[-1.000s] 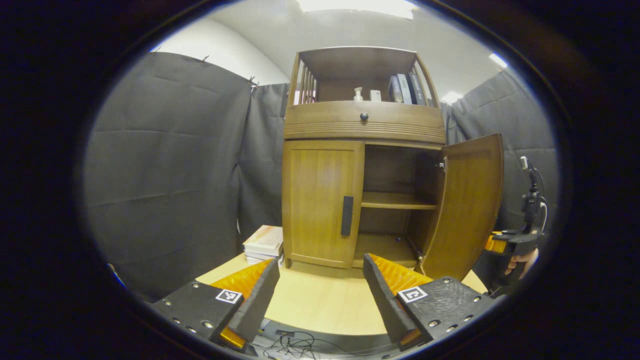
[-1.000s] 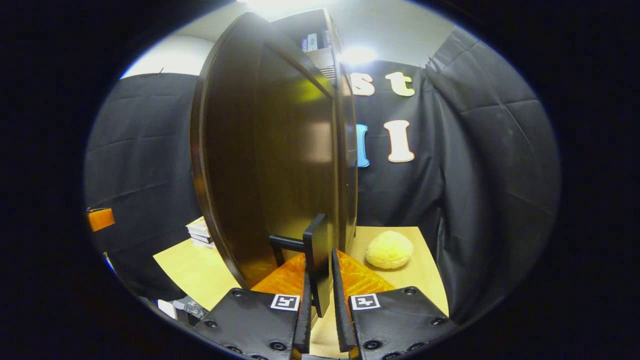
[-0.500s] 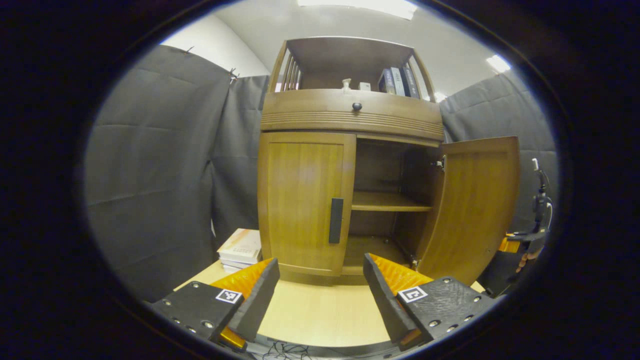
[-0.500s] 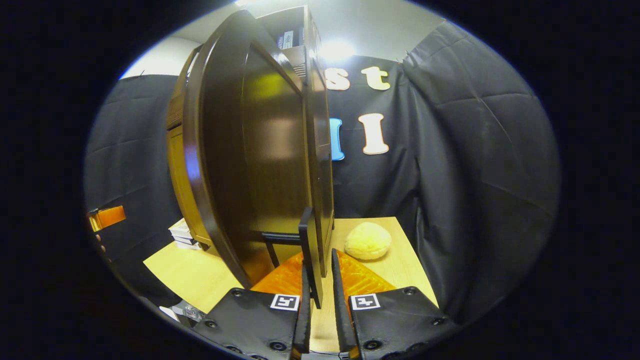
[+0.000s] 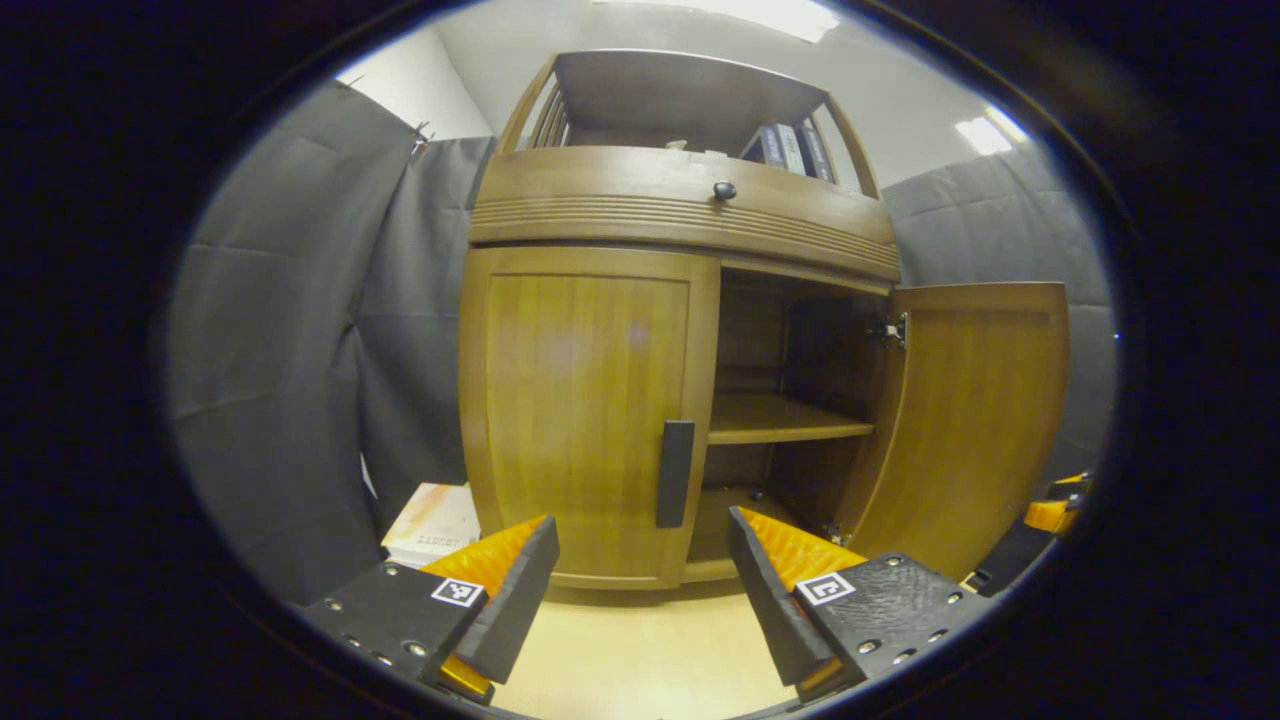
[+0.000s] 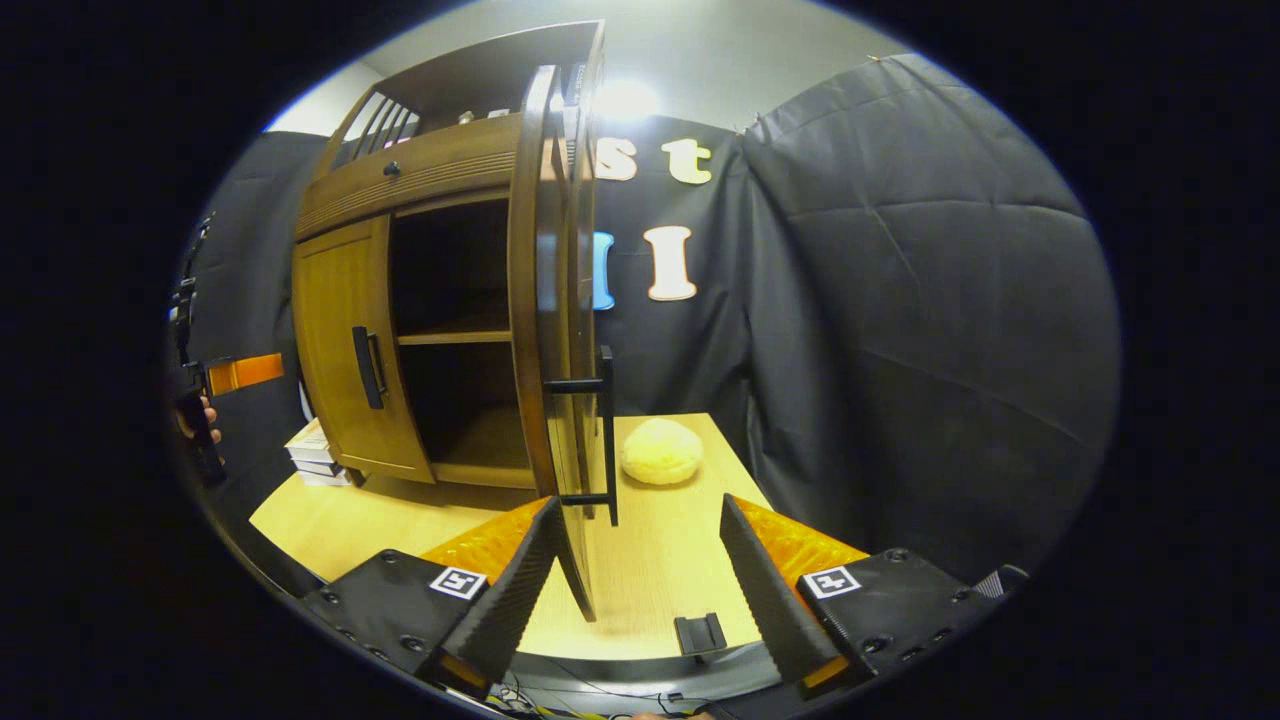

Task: Open the right door of the double-door shoe cabinet with the right hand, and open the left door with the left hand.

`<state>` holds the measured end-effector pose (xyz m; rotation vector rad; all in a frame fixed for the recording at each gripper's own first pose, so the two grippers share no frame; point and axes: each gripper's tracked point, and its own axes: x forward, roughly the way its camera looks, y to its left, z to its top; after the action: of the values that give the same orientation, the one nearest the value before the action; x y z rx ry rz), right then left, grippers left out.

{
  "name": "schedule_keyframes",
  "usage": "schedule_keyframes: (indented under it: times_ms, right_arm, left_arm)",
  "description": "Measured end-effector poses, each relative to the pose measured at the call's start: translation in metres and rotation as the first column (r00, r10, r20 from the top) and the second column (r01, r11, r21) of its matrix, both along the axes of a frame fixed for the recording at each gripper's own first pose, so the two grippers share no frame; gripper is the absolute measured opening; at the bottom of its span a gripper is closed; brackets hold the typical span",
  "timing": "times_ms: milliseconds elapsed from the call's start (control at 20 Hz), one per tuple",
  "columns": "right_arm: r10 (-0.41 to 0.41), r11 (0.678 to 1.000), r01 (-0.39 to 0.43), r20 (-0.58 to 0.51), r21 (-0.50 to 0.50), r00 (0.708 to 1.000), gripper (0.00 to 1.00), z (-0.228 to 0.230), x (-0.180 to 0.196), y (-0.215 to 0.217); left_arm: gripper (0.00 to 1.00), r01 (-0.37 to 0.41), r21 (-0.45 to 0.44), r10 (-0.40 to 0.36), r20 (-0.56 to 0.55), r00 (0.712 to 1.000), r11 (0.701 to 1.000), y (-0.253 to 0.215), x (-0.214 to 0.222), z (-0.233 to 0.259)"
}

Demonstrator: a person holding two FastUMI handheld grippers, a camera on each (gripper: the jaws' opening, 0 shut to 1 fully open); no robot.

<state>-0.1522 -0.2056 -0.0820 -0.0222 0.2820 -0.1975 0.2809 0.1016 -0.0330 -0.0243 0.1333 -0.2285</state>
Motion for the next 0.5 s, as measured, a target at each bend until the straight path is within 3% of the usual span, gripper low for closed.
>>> schedule_keyframes:
  times_ms: [500]
  right_arm:
    - [-0.229, 0.973, 0.229, 0.014, -0.004, 0.973, 0.94, 0.006, -0.047, 0.038]
  left_arm:
    - [0.97, 0.122, 0.083, -0.127, 0.06, 0.99, 0.989, -0.038, 0.101, -0.009]
